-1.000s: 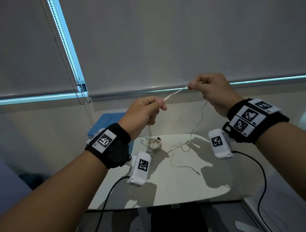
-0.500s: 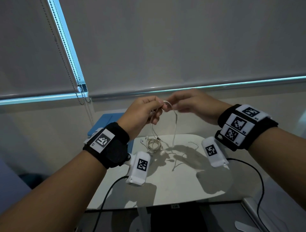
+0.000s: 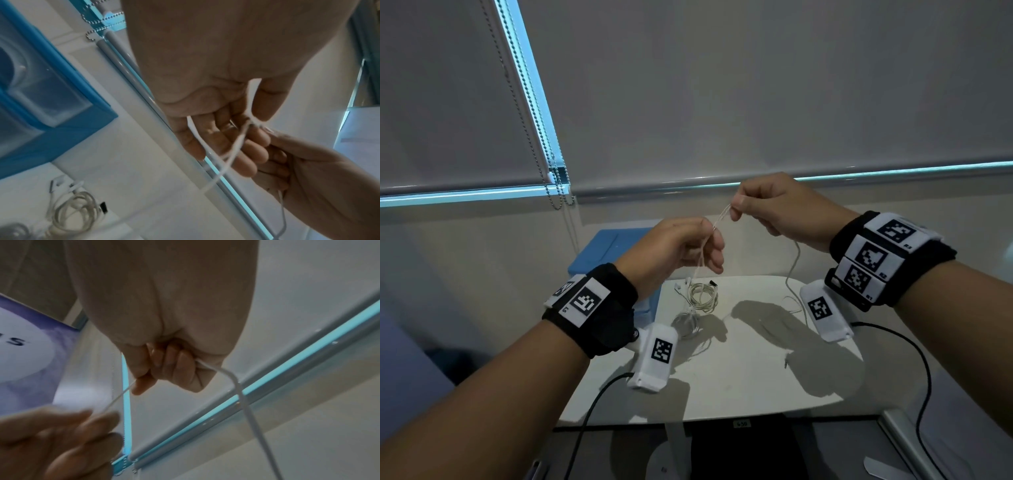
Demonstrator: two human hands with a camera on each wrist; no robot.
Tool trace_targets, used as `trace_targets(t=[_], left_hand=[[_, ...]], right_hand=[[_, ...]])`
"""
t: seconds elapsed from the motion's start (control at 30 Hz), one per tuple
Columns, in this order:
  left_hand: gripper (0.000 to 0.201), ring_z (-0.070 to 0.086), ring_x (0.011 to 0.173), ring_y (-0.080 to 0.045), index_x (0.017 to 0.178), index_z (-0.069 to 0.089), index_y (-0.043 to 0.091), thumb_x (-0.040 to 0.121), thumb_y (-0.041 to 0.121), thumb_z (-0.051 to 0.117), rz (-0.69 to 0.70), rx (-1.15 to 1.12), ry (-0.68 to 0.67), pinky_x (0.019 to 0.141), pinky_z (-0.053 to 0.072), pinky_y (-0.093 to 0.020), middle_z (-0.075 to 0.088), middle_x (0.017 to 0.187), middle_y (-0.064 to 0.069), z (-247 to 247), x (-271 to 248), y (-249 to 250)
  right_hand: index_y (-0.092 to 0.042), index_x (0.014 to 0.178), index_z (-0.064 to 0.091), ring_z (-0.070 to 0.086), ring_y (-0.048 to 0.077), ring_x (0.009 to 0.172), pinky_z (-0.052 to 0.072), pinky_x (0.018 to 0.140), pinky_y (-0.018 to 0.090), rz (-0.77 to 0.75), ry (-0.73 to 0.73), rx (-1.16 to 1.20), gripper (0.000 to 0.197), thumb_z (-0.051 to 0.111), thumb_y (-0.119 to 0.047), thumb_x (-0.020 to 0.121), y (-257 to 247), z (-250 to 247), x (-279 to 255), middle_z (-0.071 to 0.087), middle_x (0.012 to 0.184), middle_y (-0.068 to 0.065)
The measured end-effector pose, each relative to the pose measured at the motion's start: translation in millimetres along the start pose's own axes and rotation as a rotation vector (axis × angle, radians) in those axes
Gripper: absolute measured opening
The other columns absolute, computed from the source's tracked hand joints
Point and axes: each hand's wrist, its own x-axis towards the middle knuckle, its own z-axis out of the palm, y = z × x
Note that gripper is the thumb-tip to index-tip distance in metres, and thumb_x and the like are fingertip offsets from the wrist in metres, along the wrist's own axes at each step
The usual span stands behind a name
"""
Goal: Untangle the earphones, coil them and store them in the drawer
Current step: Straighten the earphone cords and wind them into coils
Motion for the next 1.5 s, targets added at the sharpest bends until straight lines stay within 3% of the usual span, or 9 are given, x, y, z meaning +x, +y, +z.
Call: trace_targets(t=[0.1, 0.27, 0.63, 0.77, 1.0, 1.13, 1.23, 1.33, 1.5], left_hand=[[0.035, 0.066, 0.073, -0.027, 0.096, 0.061, 0.002, 0.109, 0.025, 0.038, 0.009, -0.109, 0.012, 0.08, 0.056, -0.036, 0.064, 0.079, -0.016, 6, 4, 5], [0.034, 0.061, 0.067, -0.024, 0.078, 0.049, 0.011, 0.109, 0.018, 0.037, 0.051, -0.146, 0.026, 0.072, 0.055, -0.03, 0.058, 0.071, -0.009, 8, 3, 1], [0.033, 0.061, 0.068, -0.024, 0.078, 0.05, 0.007, 0.108, 0.014, 0.039, 0.026, -0.163, -0.044, 0.077, 0.054, -0.032, 0.06, 0.072, -0.011, 13, -16, -15], [0.033, 0.064, 0.07, -0.023, 0.079, 0.052, 0.006, 0.108, 0.014, 0.039, 0.002, -0.157, -0.085, 0.078, 0.054, -0.032, 0.062, 0.075, -0.011, 12, -21, -21], [0.03, 0.056, 0.058, -0.017, 0.088, 0.058, 0.003, 0.108, 0.012, 0.037, -0.028, -0.241, -0.062, 0.087, 0.056, -0.043, 0.057, 0.071, -0.009, 12, -21, -21], [0.031, 0.038, 0.051, -0.014, 0.086, 0.059, 0.004, 0.107, 0.01, 0.038, -0.032, -0.23, -0.034, 0.066, 0.054, -0.03, 0.048, 0.065, -0.004, 17, -22, -18], [0.031, 0.024, 0.052, -0.016, 0.078, 0.057, 0.008, 0.103, 0.01, 0.04, -0.038, -0.225, -0.013, 0.051, 0.039, -0.025, 0.039, 0.062, -0.003, 20, -25, -17], [0.028, 0.01, 0.061, -0.024, 0.073, 0.055, 0.012, 0.098, 0.011, 0.041, -0.039, -0.222, 0.035, 0.049, 0.019, -0.028, 0.03, 0.062, -0.001, 19, -31, -16], [0.028, 0.01, 0.053, -0.013, 0.072, 0.053, 0.014, 0.093, 0.009, 0.036, -0.077, -0.273, 0.1, 0.046, 0.011, -0.026, 0.019, 0.06, 0.003, 12, -42, -25]], right_hand=[[-0.009, 0.078, 0.067, 0.042, -0.001, 0.049, 0.033, 0.052, 0.013, -0.072, -0.071, -0.139, 0.026, 0.061, -0.02, 0.101, -11, 6, 3, 0.049, 0.052, -0.018], [-0.016, 0.073, 0.068, 0.04, 0.008, 0.059, 0.035, 0.062, 0.029, -0.121, 0.145, -0.127, 0.026, 0.064, -0.024, 0.098, -10, 1, 13, 0.045, 0.053, -0.015], [-0.007, 0.076, 0.071, 0.04, 0.002, 0.05, 0.029, 0.051, 0.016, -0.045, 0.516, -0.158, 0.025, 0.064, -0.022, 0.095, 16, -3, 20, 0.043, 0.046, -0.014], [-0.008, 0.077, 0.071, 0.042, 0.003, 0.054, 0.034, 0.058, 0.023, 0.0, 0.524, -0.167, 0.025, 0.062, -0.022, 0.097, 27, -1, 18, 0.047, 0.051, -0.013], [-0.019, 0.093, 0.074, 0.058, 0.015, 0.086, 0.045, 0.079, 0.031, 0.285, 0.141, -0.182, 0.013, 0.061, -0.017, 0.094, 45, 16, 3, 0.064, 0.084, -0.01], [-0.015, 0.119, 0.069, 0.064, 0.015, 0.116, 0.049, 0.1, 0.036, 0.121, -0.05, 0.056, 0.046, 0.055, 0.009, 0.082, 24, 38, -16, 0.071, 0.116, 0.005], [-0.003, 0.106, 0.068, 0.068, 0.022, 0.09, 0.053, 0.09, 0.04, 0.039, -0.17, 0.321, 0.027, 0.057, 0.002, 0.081, 11, 56, -24, 0.073, 0.095, 0.011], [-0.007, 0.092, 0.067, 0.044, 0.014, 0.053, 0.047, 0.058, 0.033, 0.064, -0.156, 0.394, 0.011, 0.058, -0.006, 0.099, 12, 61, -30, 0.048, 0.062, 0.003], [-0.005, 0.089, 0.063, 0.021, 0.009, 0.048, 0.014, 0.047, 0.023, 0.13, -0.175, 0.443, 0.012, 0.06, -0.011, 0.098, 23, 47, -37, 0.026, 0.055, -0.007]])
